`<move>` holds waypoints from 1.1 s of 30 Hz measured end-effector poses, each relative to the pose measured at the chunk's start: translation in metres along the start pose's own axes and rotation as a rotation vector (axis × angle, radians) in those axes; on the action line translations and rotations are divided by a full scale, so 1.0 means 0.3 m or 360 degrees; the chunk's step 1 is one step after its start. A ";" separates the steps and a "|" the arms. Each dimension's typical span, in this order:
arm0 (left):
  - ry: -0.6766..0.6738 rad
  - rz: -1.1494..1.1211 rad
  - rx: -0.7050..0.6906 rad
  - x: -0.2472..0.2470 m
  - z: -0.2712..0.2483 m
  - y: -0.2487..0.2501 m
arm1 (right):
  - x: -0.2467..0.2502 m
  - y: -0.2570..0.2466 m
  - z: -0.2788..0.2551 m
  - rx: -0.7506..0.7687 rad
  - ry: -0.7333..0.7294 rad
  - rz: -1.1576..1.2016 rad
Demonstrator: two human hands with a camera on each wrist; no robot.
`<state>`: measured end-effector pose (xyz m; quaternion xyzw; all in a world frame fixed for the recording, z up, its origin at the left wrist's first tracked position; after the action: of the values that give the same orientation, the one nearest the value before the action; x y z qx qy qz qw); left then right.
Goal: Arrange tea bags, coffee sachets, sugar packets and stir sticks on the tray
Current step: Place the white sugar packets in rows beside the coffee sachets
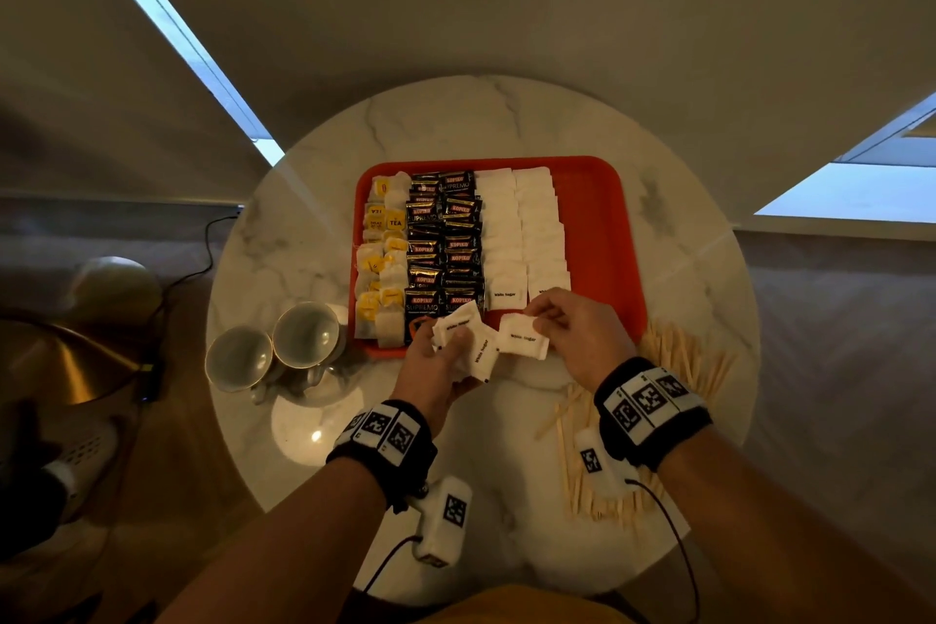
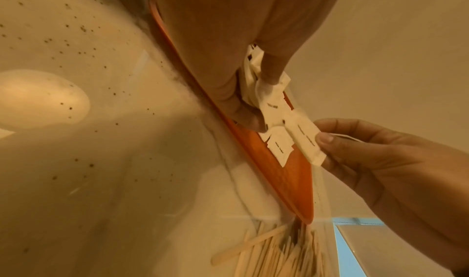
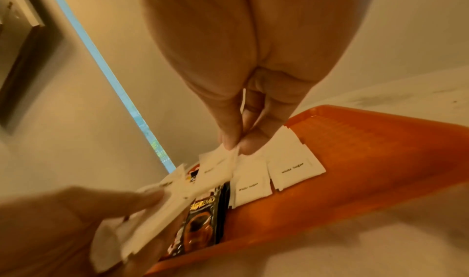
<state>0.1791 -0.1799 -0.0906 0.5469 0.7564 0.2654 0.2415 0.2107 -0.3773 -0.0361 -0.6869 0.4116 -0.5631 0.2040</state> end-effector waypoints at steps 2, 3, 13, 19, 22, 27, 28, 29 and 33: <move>0.0025 0.0039 -0.0018 0.011 0.013 0.001 | 0.020 0.016 0.040 -0.0017 0.0047 -0.0053; 0.0033 0.0058 -0.0027 0.014 0.017 0.002 | 0.024 0.024 0.064 -0.0026 0.0062 -0.0093; 0.0052 0.0086 -0.0031 0.047 0.013 -0.004 | -0.112 0.031 0.232 -0.0011 -0.0029 -0.0344; 0.0073 0.0030 0.0028 0.048 0.018 0.013 | -0.087 0.013 0.236 0.0012 0.0108 -0.0433; 0.0085 0.0040 0.0026 0.028 0.020 0.022 | -0.053 -0.010 0.193 0.0025 0.0172 -0.0312; 0.0036 0.0044 -0.0013 -0.031 0.013 0.040 | -0.100 -0.047 0.077 -0.0049 -0.0167 -0.0025; 0.0019 0.0042 -0.0016 -0.043 0.010 0.043 | -0.115 -0.042 0.062 -0.0065 -0.0224 0.0005; 0.0012 0.0041 -0.0014 -0.050 0.007 0.044 | -0.126 -0.034 0.054 -0.0076 -0.0253 0.0022; 0.0062 0.0026 -0.0011 -0.046 0.012 0.046 | -0.123 0.006 0.052 -0.0086 -0.0219 0.0029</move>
<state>0.1951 -0.1890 -0.0829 0.5469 0.7556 0.2804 0.2265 0.2239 -0.3520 -0.0643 -0.7255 0.4180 -0.5013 0.2183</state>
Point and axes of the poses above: each hand's wrist, its own z-axis towards the middle knuckle, its own x-axis out of the back of the hand, y = z × x, the point moved 8 cm from there along z, towards the middle knuckle, and after that the axes turned 10 degrees about y, right-handed, at the moved point
